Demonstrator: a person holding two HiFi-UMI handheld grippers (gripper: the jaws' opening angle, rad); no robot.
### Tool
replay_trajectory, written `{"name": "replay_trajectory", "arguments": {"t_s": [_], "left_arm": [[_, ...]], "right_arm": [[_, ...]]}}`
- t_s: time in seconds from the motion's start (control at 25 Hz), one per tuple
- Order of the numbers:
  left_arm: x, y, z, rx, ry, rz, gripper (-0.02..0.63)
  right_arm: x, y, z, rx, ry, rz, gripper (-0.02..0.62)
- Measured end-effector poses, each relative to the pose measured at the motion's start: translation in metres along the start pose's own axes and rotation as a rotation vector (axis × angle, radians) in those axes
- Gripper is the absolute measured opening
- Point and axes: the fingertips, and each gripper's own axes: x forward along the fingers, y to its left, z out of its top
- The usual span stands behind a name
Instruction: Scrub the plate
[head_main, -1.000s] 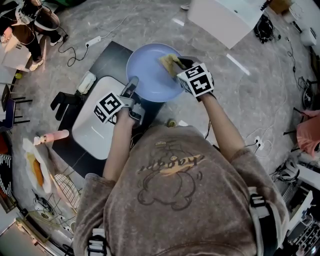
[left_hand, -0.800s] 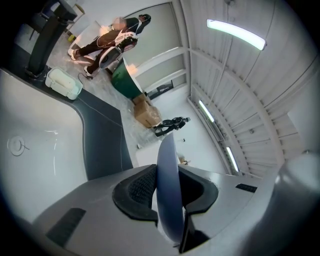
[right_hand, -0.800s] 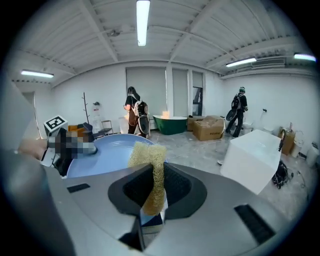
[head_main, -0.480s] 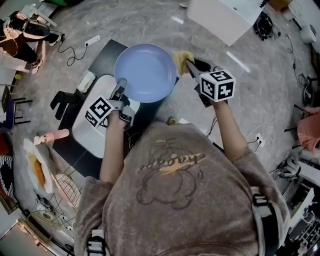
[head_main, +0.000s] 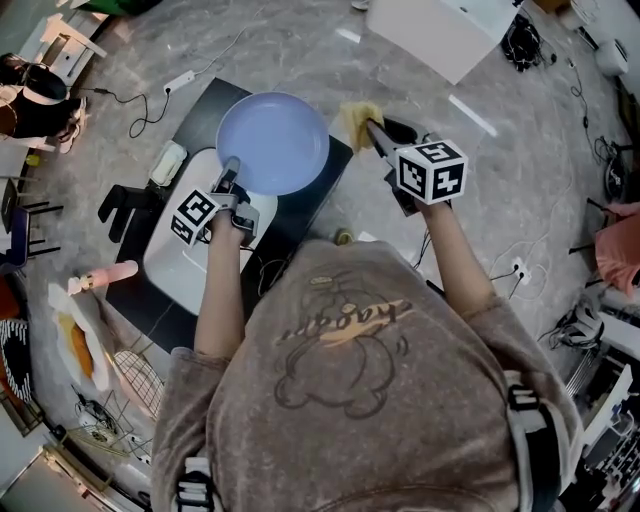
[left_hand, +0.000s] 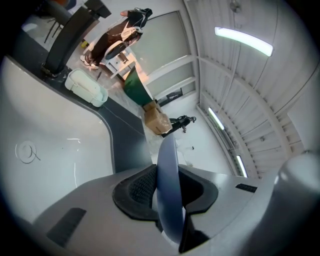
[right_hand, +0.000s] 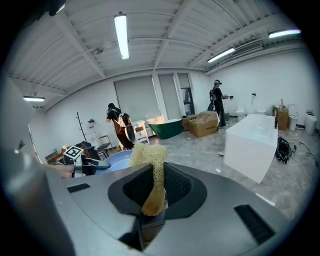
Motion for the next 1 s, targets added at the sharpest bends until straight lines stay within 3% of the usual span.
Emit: {"name": "replay_trajectory", "arguments": {"t_s": [0.36,0.68,1.0], "left_arm": [[0.031,0.043,-0.004,-0.089,-0.006,0.008,0.098],[0.045,0.062,-0.004,-0.062,0.007,0.066,0.097],[0.053,0.086,-0.008,-0.029,0.028,0.180,0.065]], "right_arm": [[0.000,0.000,-0.010,0.024,0.009,0.001,0.049],[0.000,-0.006,-0.018,0.035,0.026,-0.010,0.049],[0.002,-0.004,-0.023,0.038,0.044,-0.008,0.049]]}}
